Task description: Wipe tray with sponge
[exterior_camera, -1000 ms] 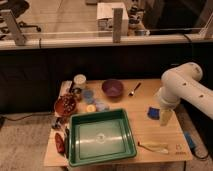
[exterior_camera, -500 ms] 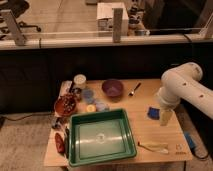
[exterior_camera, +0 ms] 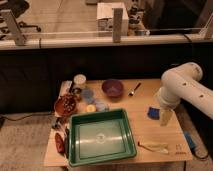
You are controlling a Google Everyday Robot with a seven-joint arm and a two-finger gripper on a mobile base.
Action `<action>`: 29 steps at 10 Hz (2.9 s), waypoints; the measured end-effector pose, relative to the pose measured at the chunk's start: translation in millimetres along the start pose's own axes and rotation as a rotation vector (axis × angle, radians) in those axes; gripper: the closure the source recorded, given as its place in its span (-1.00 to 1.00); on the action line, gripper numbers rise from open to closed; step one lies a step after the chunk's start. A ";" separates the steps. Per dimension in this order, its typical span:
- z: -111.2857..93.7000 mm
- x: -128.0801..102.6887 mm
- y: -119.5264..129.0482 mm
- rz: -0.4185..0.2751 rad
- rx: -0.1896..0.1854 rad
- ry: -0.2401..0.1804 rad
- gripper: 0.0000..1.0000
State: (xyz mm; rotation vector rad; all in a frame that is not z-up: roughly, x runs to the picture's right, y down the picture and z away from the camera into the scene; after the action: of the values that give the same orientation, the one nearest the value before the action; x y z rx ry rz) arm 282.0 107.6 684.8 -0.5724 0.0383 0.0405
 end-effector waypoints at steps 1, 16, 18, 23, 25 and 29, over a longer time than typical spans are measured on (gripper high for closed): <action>0.5 -0.5 0.5 -0.001 0.000 0.000 -0.60; 53.5 -88.8 13.5 -0.159 -0.002 -0.040 -0.60; 55.4 -90.7 24.4 -0.178 -0.012 -0.043 -0.60; 64.9 -116.5 28.0 -0.254 -0.018 -0.049 -0.60; 69.5 -113.1 33.9 -0.290 -0.028 -0.046 -0.60; 81.5 -98.3 28.1 -0.283 -0.032 -0.069 -0.60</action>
State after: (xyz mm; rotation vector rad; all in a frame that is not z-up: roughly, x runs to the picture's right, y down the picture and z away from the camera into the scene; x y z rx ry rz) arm 184.5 172.7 742.8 -0.6040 -0.1112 -0.2145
